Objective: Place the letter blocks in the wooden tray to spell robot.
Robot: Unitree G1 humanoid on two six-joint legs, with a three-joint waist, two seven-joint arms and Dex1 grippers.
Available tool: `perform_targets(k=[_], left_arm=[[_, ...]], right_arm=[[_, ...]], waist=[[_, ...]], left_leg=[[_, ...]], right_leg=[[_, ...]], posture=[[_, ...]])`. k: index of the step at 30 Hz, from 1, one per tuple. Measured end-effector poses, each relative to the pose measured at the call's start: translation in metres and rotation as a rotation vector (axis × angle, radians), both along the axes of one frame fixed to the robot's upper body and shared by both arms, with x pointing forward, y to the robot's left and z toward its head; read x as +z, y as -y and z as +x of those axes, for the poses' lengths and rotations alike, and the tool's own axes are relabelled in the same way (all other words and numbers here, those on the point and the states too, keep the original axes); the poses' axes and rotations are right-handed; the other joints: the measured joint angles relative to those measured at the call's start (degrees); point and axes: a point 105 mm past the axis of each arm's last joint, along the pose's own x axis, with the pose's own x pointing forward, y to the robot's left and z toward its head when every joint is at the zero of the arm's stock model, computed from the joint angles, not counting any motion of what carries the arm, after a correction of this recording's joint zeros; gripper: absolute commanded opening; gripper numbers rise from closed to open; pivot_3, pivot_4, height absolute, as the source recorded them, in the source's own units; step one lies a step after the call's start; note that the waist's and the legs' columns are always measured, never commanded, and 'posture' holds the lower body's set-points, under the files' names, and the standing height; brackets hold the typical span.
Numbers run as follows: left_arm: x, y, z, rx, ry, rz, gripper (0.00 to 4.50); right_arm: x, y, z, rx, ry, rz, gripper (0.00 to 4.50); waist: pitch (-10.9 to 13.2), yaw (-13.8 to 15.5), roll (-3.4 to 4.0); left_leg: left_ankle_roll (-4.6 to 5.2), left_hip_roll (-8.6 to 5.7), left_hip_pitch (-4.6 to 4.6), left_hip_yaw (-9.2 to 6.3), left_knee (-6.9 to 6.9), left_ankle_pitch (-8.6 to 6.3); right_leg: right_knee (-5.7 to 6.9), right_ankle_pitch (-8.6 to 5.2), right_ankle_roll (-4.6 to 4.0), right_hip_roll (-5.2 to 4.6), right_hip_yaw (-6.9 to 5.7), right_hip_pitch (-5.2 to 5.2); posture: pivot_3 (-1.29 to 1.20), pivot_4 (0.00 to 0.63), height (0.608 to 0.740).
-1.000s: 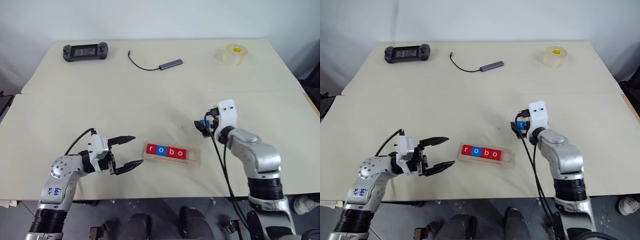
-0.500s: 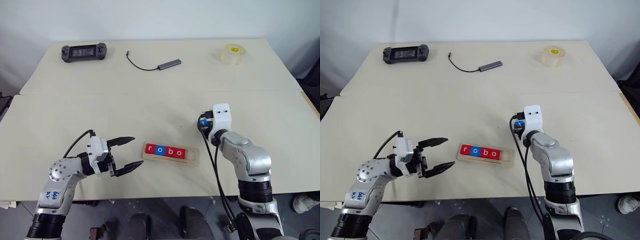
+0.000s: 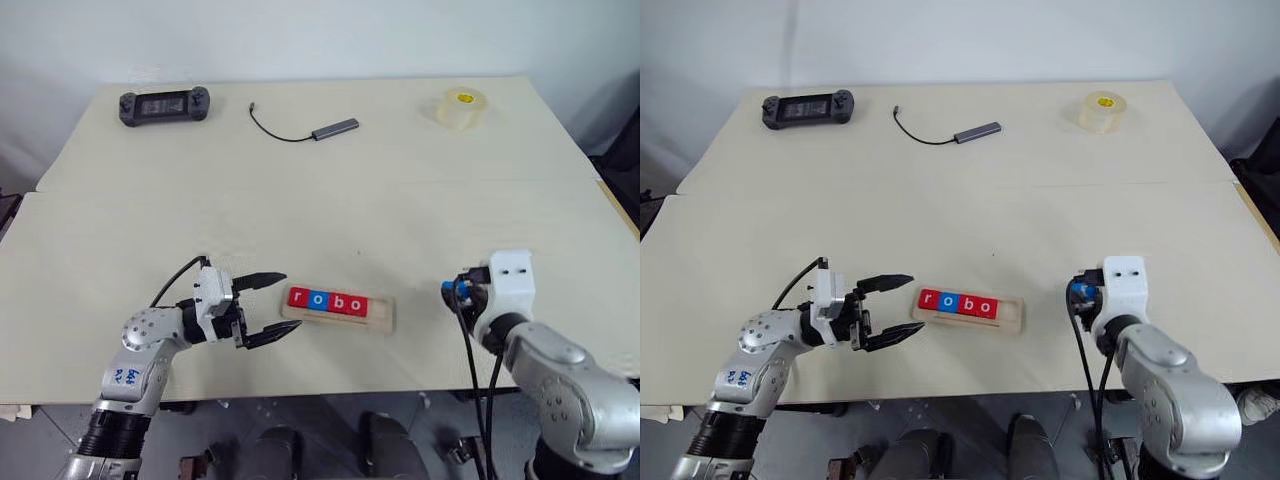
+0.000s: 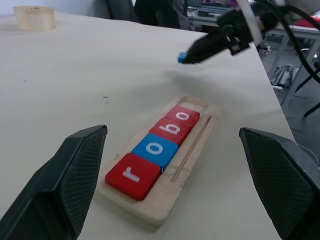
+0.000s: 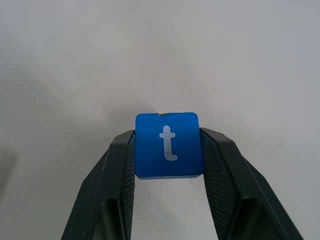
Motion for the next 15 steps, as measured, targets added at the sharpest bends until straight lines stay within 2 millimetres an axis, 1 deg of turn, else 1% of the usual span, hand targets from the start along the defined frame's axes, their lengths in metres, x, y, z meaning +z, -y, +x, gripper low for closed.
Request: perform_targets(k=[1, 3, 4, 6, 7, 9, 12, 15], left_arm=[[0.001, 0.000, 0.001, -0.006, 0.003, 0.001, 4.50], [0.000, -0.001, 0.003, -0.010, -0.004, 0.002, 4.50], [0.000, -0.001, 0.004, -0.013, -0.004, 0.003, 4.50], [0.001, -0.001, 0.005, -0.019, 0.000, 0.004, 4.50], [0.001, -0.001, 0.006, -0.019, 0.001, 0.004, 4.50], [0.000, -0.002, 0.006, -0.016, 0.000, 0.004, 4.50], [-0.001, -0.003, 0.006, -0.011, -0.001, 0.004, 4.50], [-0.001, -0.004, 0.006, -0.008, 0.000, 0.004, 4.50]], right_arm=[[0.000, -0.001, -0.001, -0.007, -0.001, 0.006, 1.54], [-0.002, -0.006, -0.001, -0.015, -0.001, 0.034, 2.19], [-0.004, -0.009, -0.002, -0.010, -0.004, 0.054, 2.41], [-0.006, -0.018, -0.003, 0.027, -0.013, 0.082, 3.05], [-0.006, -0.022, -0.004, 0.069, -0.017, 0.092, 3.44], [-0.004, -0.023, -0.006, 0.127, -0.027, 0.086, 4.05], [0.005, -0.018, -0.007, 0.222, -0.017, 0.051, 4.05], [0.023, -0.007, -0.005, 0.412, 0.008, -0.090, 4.05]], waist=[[0.00, 0.03, 0.00], [0.00, 0.07, 0.00], [0.00, 0.06, 0.01], [-0.01, 0.04, 0.01], [-0.01, 0.04, 0.01], [0.00, 0.05, 0.00], [0.00, 0.11, 0.00], [0.00, 0.19, -0.01]], left_leg=[[0.01, -0.03, 0.02, 0.00, 0.00, 0.01], [0.02, -0.04, 0.04, -0.01, 0.00, 0.01], [0.02, -0.03, 0.04, -0.01, 0.00, 0.01], [0.02, -0.04, 0.03, -0.01, -0.01, 0.01], [0.03, -0.05, 0.03, -0.01, -0.01, 0.01], [0.05, -0.07, 0.02, -0.01, -0.01, 0.00], [0.07, -0.08, 0.02, -0.02, -0.01, 0.00], [0.12, -0.12, 0.02, 0.00, -0.01, -0.01]], right_leg=[[0.00, 0.00, 0.00, -0.02, 0.02, 0.00], [0.00, 0.00, -0.01, -0.01, 0.03, 0.00], [0.04, 0.00, -0.01, -0.01, 0.03, 0.00], [0.05, 0.00, -0.01, -0.02, 0.03, -0.01], [0.04, 0.00, -0.01, -0.02, 0.03, 0.00], [0.01, 0.00, 0.00, -0.03, 0.03, 0.01], [-0.02, 0.00, 0.00, -0.04, 0.01, 0.03], [-0.19, -0.01, 0.00, -0.07, 0.00, 0.07]], posture=[[0.00, 0.150, 0.740], [0.00, 0.150, 0.740], [0.00, 0.150, 0.740], [0.00, 0.150, 0.740], [0.00, 0.150, 0.740], [0.00, 0.150, 0.740], [0.00, 0.150, 0.740], [0.00, 0.150, 0.740]])
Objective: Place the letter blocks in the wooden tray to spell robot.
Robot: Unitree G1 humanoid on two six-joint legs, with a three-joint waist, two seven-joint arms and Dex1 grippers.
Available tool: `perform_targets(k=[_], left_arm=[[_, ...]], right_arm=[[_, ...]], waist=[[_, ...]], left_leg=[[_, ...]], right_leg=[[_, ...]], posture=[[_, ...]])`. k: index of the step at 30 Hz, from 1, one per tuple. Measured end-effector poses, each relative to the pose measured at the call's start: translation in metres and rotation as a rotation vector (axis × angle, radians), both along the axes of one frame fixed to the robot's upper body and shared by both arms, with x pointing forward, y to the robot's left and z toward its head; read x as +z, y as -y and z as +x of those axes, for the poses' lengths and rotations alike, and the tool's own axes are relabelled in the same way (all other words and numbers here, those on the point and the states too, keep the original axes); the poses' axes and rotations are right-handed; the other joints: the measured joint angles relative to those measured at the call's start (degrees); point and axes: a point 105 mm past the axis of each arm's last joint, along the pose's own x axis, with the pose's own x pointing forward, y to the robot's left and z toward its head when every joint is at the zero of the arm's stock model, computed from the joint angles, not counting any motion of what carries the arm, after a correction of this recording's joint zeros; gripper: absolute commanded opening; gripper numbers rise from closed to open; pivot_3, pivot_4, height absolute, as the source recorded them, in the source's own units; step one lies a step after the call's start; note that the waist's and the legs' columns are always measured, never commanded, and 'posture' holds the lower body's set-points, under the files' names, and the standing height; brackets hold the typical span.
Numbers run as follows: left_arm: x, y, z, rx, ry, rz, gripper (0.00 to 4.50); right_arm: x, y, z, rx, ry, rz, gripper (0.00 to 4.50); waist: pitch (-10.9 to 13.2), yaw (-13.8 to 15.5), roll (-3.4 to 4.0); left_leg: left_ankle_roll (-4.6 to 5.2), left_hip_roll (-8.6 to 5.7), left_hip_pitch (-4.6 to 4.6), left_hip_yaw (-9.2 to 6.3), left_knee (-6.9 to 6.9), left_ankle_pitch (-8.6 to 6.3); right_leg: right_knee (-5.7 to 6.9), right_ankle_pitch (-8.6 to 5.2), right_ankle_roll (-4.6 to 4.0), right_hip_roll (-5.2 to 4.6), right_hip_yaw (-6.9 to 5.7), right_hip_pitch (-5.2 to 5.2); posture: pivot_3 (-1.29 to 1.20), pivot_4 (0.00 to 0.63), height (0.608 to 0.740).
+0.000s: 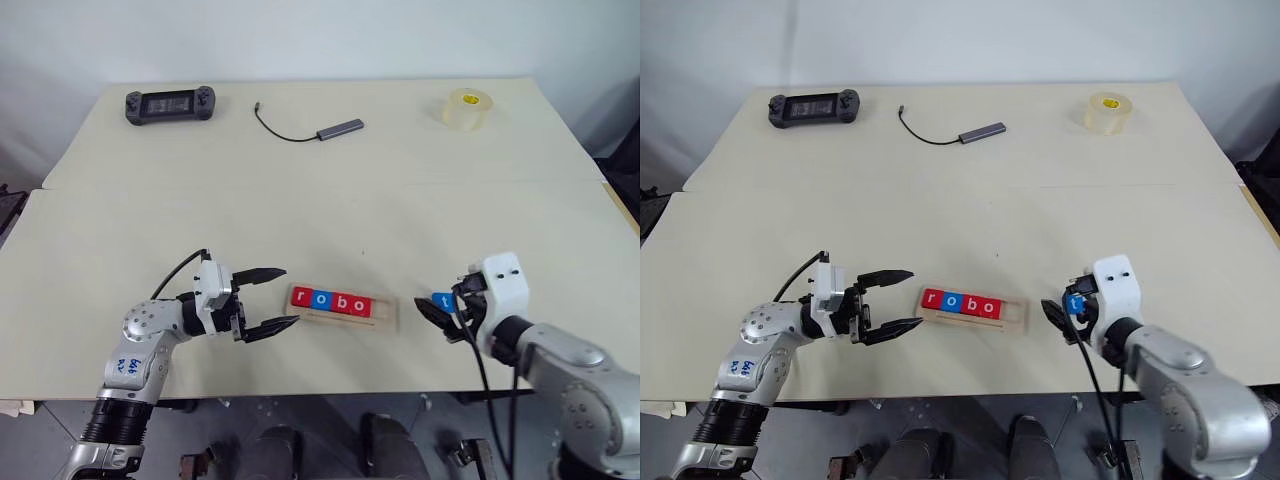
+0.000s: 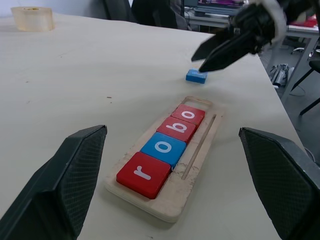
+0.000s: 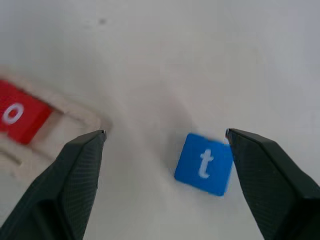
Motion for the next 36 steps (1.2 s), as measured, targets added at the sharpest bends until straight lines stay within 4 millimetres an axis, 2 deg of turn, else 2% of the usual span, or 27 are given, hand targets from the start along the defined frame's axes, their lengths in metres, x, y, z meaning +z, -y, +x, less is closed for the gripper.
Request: perform_targets(k=[3, 6, 9, 17, 20, 25, 26, 30, 33, 36], left_arm=[[-0.002, -0.001, -0.001, 0.005, -0.003, 0.002, 4.50], [-0.002, -0.002, -0.002, 0.005, 0.006, 0.003, 4.50], [0.000, -0.002, -0.004, 0.000, 0.020, 0.007, 4.50], [0.003, 0.000, -0.014, -0.025, 0.045, 0.028, 4.50], [0.002, 0.000, -0.017, -0.026, 0.041, 0.029, 4.50], [0.005, 0.001, -0.018, -0.012, 0.050, 0.027, 4.50], [0.004, 0.000, -0.018, -0.005, 0.046, 0.026, 4.50], [0.002, -0.001, -0.019, 0.006, 0.039, 0.024, 4.50], [0.002, 0.000, -0.019, 0.010, 0.041, 0.023, 4.50], [0.004, 0.001, -0.019, 0.012, 0.046, 0.021, 4.50]], right_arm=[[0.009, 0.010, -0.002, 0.240, 0.028, -0.149, 4.05], [-0.001, 0.015, -0.003, 0.498, -0.013, -0.233, 4.05], [-0.011, 0.025, 0.012, 0.578, -0.050, -0.225, 4.05], [-0.019, 0.038, 0.047, 0.720, -0.065, -0.315, 4.05], [-0.024, 0.039, 0.048, 0.764, -0.098, -0.324, 3.42], [-0.023, 0.038, 0.048, 0.828, -0.131, -0.337, 1.75], [-0.023, 0.036, 0.048, 0.838, -0.132, -0.331, 1.45], [-0.022, 0.025, 0.047, 0.858, -0.129, -0.303, 1.45], [-0.010, -0.006, 0.046, 0.863, -0.100, -0.208, 1.45], [0.006, -0.034, 0.033, 0.883, -0.102, -0.146, 1.45]], waist=[[0.02, 0.00, -0.05], [0.05, -0.10, -0.10], [0.06, -0.33, -0.13], [0.06, 0.08, -0.13], [0.06, 0.09, -0.12], [0.05, 0.06, -0.12], [0.05, 0.04, -0.12], [0.06, 0.04, -0.11], [0.05, -0.11, -0.11], [0.05, 0.16, -0.10]], left_leg=[[0.02, 0.09, 0.02, 0.03, -0.04, -0.01], [0.02, 0.15, 0.06, 0.06, -0.02, -0.01], [0.01, 0.16, 0.10, 0.18, 0.02, 0.00], [-0.01, 0.14, 0.05, 0.06, 0.04, 0.00], [-0.02, 0.13, 0.01, 0.00, 0.04, 0.00], [-0.04, 0.15, 0.01, -0.04, 0.05, -0.01], [-0.05, 0.15, 0.01, -0.04, 0.05, -0.01], [-0.06, 0.16, 0.01, -0.04, 0.05, -0.01], [-0.11, 0.22, 0.01, -0.05, 0.06, -0.03], [-0.16, 0.26, -0.02, -0.14, 0.06, -0.04]], right_leg=[[-0.27, 0.00, 0.03, 0.09, -0.06, 0.10], [-0.34, 0.03, 0.07, 0.11, -0.09, 0.18], [-0.35, 0.05, 0.11, 0.05, -0.03, 0.18], [-0.43, 0.06, 0.11, -0.06, -0.14, 0.17], [-0.46, 0.06, 0.10, -0.07, -0.19, 0.17], [-0.47, 0.05, 0.10, -0.06, -0.23, 0.19], [-0.47, 0.05, 0.10, -0.06, -0.23, 0.19], [-0.47, 0.05, 0.10, -0.06, -0.23, 0.18], [-0.45, 0.06, 0.10, -0.12, -0.19, 0.16], [-0.45, 0.04, 0.06, -0.13, -0.27, 0.14]], posture=[[0.00, 0.150, 0.740], [0.00, 0.150, 0.740], [0.00, 0.150, 0.740], [0.00, 0.150, 0.740], [0.00, 0.150, 0.740], [0.00, 0.150, 0.740], [0.00, 0.150, 0.740], [0.00, 0.150, 0.740], [0.00, 0.150, 0.740], [0.00, 0.150, 0.740]])
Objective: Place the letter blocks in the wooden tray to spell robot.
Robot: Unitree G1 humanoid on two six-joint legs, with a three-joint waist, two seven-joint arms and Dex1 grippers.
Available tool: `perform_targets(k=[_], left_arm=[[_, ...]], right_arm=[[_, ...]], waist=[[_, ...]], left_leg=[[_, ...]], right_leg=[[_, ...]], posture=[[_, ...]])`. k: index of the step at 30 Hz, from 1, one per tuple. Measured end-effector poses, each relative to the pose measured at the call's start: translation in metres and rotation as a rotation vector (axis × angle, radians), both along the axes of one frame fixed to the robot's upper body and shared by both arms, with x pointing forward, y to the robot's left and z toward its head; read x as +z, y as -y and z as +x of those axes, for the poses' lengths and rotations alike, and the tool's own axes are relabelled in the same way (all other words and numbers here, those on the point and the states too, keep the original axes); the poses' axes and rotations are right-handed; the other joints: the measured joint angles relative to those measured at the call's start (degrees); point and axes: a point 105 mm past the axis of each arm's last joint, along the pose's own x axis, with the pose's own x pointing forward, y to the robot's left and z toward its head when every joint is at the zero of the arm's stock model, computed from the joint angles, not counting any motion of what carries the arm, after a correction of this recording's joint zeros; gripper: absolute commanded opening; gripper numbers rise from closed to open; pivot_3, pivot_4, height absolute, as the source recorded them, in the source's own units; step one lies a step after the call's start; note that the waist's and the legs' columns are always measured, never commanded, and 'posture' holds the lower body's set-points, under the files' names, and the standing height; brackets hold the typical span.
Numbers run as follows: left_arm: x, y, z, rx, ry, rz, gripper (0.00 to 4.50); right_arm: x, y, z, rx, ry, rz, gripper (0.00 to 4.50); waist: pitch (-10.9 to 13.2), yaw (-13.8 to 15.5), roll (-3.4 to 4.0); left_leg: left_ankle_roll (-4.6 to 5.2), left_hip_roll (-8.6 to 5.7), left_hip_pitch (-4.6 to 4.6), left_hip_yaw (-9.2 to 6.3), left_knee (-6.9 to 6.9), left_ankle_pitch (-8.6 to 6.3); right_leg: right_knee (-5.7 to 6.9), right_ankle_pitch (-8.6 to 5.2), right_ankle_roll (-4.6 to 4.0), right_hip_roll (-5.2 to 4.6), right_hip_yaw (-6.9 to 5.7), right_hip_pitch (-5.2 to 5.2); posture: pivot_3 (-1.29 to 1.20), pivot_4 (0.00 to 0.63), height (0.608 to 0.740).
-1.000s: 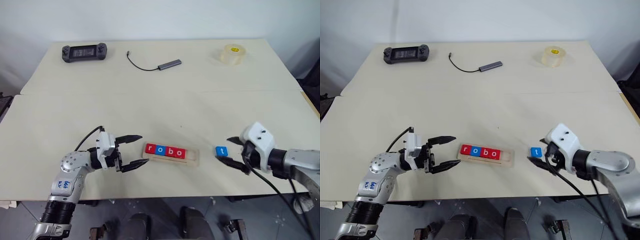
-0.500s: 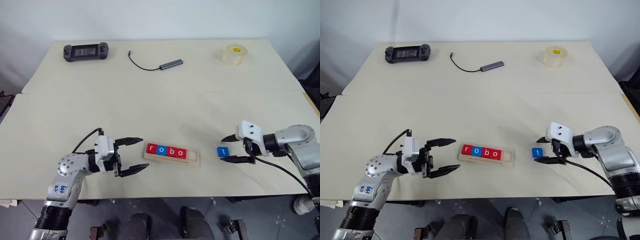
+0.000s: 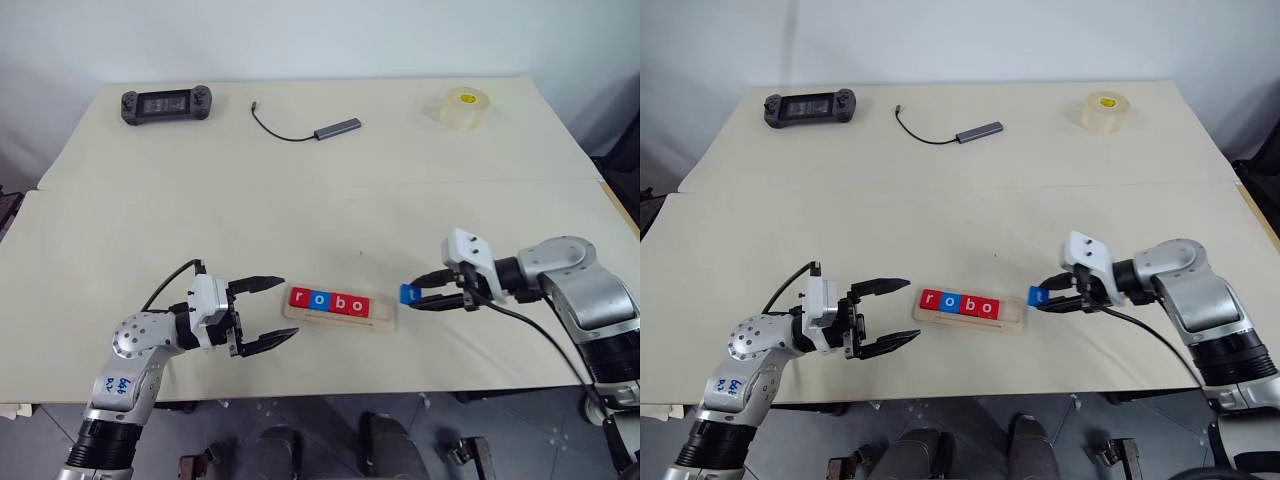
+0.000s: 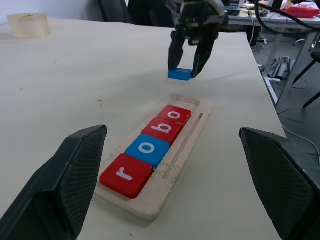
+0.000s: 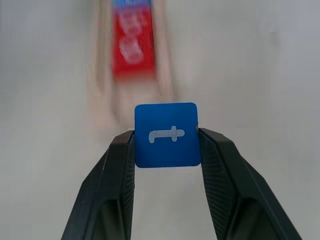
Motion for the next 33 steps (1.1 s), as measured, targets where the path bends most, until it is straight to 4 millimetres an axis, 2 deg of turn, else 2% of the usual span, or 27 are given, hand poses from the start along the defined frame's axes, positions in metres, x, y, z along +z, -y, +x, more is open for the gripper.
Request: perform_targets(k=[2, 5, 10, 20, 28, 33], left_arm=[[0.000, 0.000, 0.000, 0.005, -0.003, -0.003, 4.50], [-0.001, 0.000, 0.000, 0.008, -0.009, -0.004, 4.50], [-0.003, 0.003, -0.001, 0.005, -0.023, -0.009, 4.50], [-0.004, 0.003, 0.000, 0.014, -0.029, -0.011, 4.50], [-0.003, 0.002, 0.001, 0.022, -0.028, -0.013, 4.50], [-0.003, 0.002, 0.002, 0.025, -0.025, -0.013, 4.50]], right_arm=[[0.003, -0.013, -0.011, 0.007, -0.011, 0.004, 1.45], [-0.004, -0.020, -0.020, 0.000, -0.052, -0.007, 1.45], [-0.026, -0.018, -0.011, -0.108, -0.005, -0.111, 1.45], [-0.027, -0.023, -0.005, -0.123, 0.035, -0.111, 1.45], [-0.025, -0.025, -0.007, -0.111, 0.021, -0.103, 4.14], [-0.008, -0.009, -0.005, -0.142, 0.039, -0.083, 4.14]], waist=[[0.00, 0.56, 0.00], [0.00, 1.31, -0.01], [0.00, 1.19, -0.01], [0.00, 1.15, -0.01], [0.00, 1.15, -0.01], [0.00, 1.26, -0.01]], left_leg=[[0.01, -0.05, -0.02, -0.05, 0.01, 0.00], [0.05, -0.17, -0.04, -0.04, 0.03, 0.00], [0.07, -0.18, -0.05, -0.02, 0.02, 0.01], [0.07, -0.17, -0.05, -0.01, 0.02, 0.01], [0.07, -0.18, -0.05, -0.01, 0.02, 0.01], [0.08, -0.19, -0.05, -0.02, 0.02, 0.01]], right_leg=[[-0.02, 0.00, 0.00, 0.01, -0.05, 0.01], [-0.01, 0.00, 0.00, 0.00, -0.04, 0.02], [0.03, 0.01, 0.01, 0.02, -0.02, -0.02], [0.03, 0.01, 0.01, 0.05, -0.02, -0.02], [0.04, 0.01, 0.01, 0.05, -0.02, -0.02], [0.03, 0.01, 0.01, 0.04, -0.03, -0.01]], posture=[[0.00, 0.150, 0.740], [0.00, 0.150, 0.740], [0.00, 0.150, 0.740], [0.00, 0.150, 0.740], [0.00, 0.150, 0.740], [0.00, 0.150, 0.740]])
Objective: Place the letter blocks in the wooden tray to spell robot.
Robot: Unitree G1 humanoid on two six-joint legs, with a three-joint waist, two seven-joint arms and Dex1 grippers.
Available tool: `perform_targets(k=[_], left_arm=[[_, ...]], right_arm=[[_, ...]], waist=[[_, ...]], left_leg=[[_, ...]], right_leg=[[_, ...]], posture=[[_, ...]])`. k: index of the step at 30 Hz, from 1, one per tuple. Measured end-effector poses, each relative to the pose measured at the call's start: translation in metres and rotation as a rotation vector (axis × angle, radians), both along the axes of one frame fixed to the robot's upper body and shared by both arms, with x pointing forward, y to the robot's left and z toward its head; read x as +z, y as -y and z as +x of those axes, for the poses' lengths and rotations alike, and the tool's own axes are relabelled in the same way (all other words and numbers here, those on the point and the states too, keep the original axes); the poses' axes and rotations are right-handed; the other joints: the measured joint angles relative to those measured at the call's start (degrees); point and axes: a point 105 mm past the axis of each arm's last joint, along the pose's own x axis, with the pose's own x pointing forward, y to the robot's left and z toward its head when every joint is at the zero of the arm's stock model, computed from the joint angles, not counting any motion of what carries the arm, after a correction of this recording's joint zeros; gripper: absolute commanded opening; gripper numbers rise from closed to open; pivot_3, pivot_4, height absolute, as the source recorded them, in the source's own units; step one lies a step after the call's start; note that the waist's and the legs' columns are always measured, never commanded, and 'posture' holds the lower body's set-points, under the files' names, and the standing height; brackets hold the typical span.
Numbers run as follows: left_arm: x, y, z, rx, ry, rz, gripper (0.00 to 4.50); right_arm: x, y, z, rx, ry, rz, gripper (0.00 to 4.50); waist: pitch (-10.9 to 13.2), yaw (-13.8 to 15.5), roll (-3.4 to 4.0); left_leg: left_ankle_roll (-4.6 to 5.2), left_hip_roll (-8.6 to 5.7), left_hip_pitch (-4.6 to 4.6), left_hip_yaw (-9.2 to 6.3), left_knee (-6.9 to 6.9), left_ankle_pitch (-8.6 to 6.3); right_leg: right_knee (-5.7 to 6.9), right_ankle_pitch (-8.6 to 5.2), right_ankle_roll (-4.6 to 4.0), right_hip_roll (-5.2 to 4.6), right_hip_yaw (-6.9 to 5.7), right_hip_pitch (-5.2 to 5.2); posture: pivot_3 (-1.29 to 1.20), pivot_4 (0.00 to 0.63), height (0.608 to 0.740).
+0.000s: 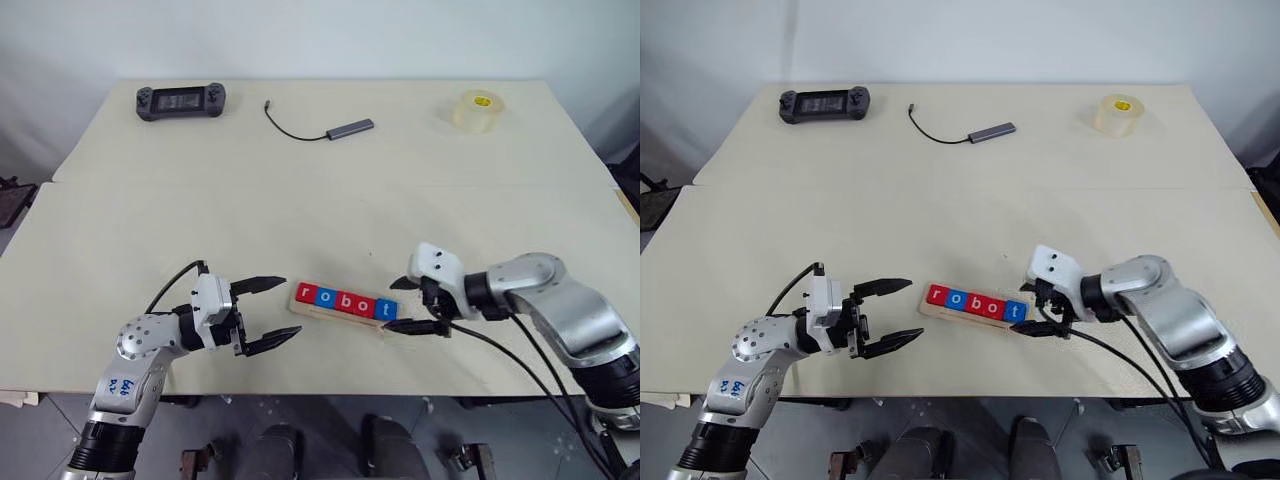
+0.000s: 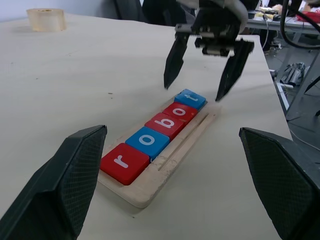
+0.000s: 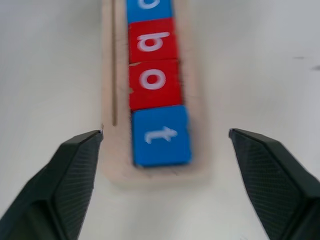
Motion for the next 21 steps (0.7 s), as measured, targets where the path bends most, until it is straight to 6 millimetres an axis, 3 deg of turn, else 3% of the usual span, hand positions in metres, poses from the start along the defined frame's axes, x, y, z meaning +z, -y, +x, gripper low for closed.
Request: perform_targets(k=[2, 7, 14, 21], left_arm=[[0.001, 0.000, 0.000, 0.000, 0.004, 0.000, 4.50], [0.002, 0.000, 0.001, 0.000, 0.013, -0.001, 4.50], [0.006, 0.001, 0.004, -0.013, 0.028, 0.001, 4.50], [0.005, 0.000, 0.004, -0.009, 0.022, 0.003, 4.50]], right_arm=[[0.007, 0.011, -0.001, -0.029, 0.014, 0.023, 4.14], [-0.003, 0.015, -0.012, -0.022, -0.021, 0.059, 2.57], [-0.006, 0.014, 0.010, -0.079, 0.091, 0.074, 0.04], [-0.016, -0.005, 0.016, -0.028, 0.114, 0.057, 0.01]], waist=[[0.00, 0.03, 0.00], [0.00, -0.16, 0.00], [0.00, -0.22, 0.00], [0.00, -0.23, 0.00]], left_leg=[[0.00, 0.02, 0.00, -0.01, 0.00, 0.00], [0.00, 0.03, 0.02, 0.04, -0.02, 0.00], [-0.01, 0.03, 0.04, 0.07, 0.00, 0.01], [-0.01, 0.04, 0.04, 0.06, 0.00, 0.01]], right_leg=[[0.00, 0.00, 0.00, 0.01, -0.01, 0.00], [0.01, 0.00, 0.00, 0.03, 0.02, 0.00], [0.05, 0.00, 0.00, 0.04, 0.05, 0.00], [0.04, 0.00, 0.00, 0.04, 0.03, 0.00]], posture=[[0.00, 0.150, 0.740], [0.00, 0.150, 0.740], [0.00, 0.150, 0.740], [0.00, 0.150, 0.740]])
